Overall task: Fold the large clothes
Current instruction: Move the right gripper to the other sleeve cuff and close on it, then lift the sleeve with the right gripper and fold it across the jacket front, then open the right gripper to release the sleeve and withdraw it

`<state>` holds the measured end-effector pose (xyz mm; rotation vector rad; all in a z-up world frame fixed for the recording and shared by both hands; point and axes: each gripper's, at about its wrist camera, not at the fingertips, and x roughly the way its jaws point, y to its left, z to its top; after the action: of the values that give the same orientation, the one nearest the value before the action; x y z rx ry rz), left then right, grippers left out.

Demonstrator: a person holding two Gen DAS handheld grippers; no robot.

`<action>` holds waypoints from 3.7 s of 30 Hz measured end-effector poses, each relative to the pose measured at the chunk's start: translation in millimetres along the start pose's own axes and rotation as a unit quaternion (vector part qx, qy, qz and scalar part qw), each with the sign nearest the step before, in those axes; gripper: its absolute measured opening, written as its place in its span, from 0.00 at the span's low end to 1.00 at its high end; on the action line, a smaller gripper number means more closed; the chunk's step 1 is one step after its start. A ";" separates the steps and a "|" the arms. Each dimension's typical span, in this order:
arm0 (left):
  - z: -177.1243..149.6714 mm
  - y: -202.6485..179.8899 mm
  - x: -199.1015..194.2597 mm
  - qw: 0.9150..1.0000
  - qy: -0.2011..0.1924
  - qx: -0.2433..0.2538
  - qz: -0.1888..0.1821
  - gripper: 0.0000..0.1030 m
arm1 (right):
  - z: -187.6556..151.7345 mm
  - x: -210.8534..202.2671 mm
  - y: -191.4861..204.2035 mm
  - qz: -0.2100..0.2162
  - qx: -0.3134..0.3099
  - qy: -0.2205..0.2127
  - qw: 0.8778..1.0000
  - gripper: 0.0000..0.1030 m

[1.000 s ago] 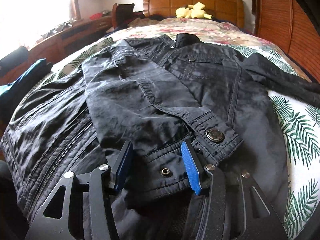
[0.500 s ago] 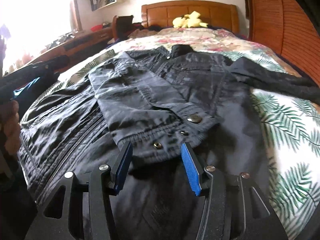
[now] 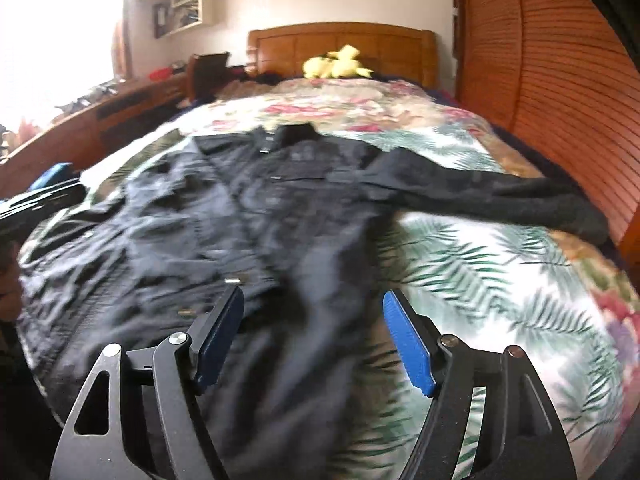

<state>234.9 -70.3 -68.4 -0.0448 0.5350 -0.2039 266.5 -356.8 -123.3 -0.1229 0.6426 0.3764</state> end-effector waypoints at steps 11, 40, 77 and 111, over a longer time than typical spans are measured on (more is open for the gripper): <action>1.6 -23.6 -4.7 0.999 0.001 0.031 -0.032 0.42 | 14.5 31.1 -99.6 -0.074 0.056 0.034 0.995 0.72; 6.5 -15.6 7.3 0.998 0.021 0.026 -0.050 0.42 | 69.8 128.0 -274.1 -0.102 0.324 0.048 0.939 0.69; -3.9 25.6 -66.8 0.999 -0.005 0.024 -0.033 0.42 | 98.0 43.5 69.5 0.043 0.007 0.026 0.999 0.08; -28.3 128.2 -140.7 0.999 -0.026 0.004 0.036 0.42 | 59.5 116.4 -10.0 -0.053 0.146 0.078 0.985 0.60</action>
<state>125.5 84.3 -34.4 -0.0224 0.4834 -0.1348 389.3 -317.2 -146.4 0.0947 0.8355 0.1673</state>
